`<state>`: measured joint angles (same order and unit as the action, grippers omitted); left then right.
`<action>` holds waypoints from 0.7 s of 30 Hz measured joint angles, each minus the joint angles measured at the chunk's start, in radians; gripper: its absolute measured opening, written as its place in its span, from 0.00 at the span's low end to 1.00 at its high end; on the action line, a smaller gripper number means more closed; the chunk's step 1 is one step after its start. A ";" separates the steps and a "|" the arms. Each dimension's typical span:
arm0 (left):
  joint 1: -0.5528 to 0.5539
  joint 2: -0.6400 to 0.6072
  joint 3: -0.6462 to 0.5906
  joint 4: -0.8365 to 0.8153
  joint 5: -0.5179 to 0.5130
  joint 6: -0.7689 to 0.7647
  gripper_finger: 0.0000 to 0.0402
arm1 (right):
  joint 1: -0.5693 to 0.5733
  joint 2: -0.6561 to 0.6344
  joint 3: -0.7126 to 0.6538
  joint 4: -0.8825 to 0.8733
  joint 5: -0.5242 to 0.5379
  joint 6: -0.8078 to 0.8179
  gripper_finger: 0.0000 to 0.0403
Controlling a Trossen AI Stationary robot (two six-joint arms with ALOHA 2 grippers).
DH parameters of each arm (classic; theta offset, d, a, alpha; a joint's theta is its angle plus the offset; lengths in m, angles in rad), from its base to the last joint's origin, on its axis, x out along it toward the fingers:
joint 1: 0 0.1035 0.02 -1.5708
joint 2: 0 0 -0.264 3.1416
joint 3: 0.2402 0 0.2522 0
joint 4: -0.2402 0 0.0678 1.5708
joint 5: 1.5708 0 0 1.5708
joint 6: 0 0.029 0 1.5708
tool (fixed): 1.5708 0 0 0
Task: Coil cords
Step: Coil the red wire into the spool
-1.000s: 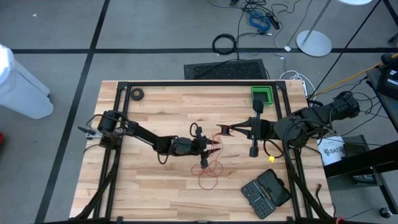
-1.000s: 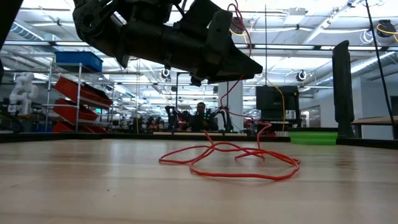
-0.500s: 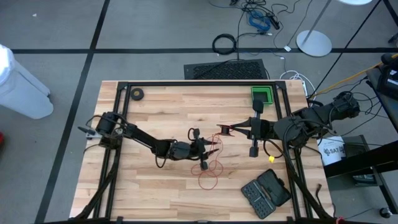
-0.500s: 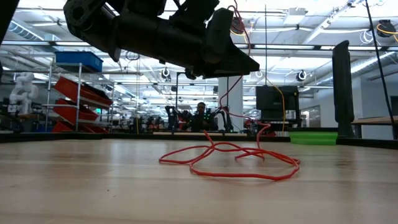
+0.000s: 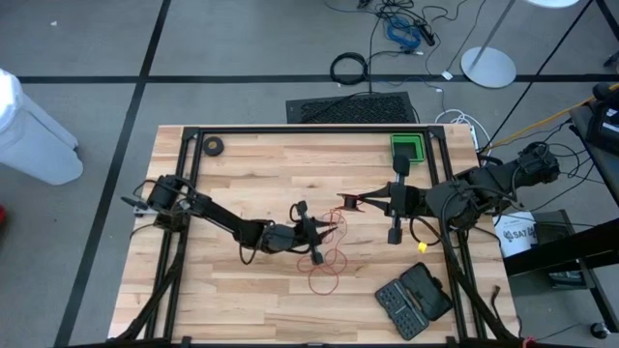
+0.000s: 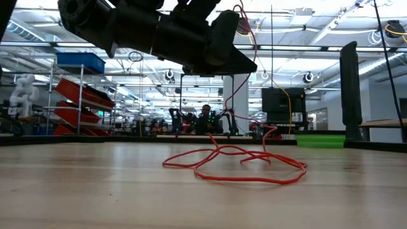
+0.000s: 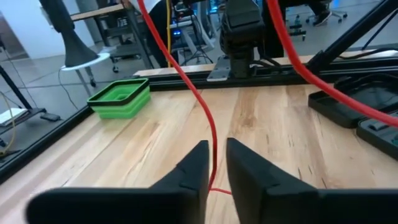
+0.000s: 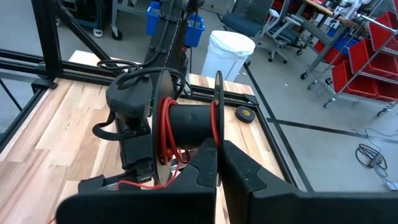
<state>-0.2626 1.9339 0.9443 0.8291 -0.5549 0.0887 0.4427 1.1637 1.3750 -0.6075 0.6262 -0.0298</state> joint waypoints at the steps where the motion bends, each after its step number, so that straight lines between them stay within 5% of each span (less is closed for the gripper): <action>1: 0.000 0.000 0.000 0.000 0.000 0.000 0.12 | 0.000 0.000 0.000 0.000 0.000 0.000 0.00; 6: 0.000 0.000 0.000 -0.036 0.000 0.005 0.02 | 0.000 0.000 0.000 0.000 0.000 0.000 0.00; 15: -0.014 -0.004 0.000 -0.239 0.000 -0.027 0.01 | 0.000 0.000 0.000 0.000 0.000 0.000 0.00; 21: -0.028 -0.112 0.000 -0.552 0.001 -0.060 0.01 | 0.000 0.000 0.000 -0.002 0.000 0.003 0.00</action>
<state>-0.2905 1.8223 0.9443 0.2776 -0.5541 0.0292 0.4427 1.1637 1.3750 -0.6093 0.6262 -0.0265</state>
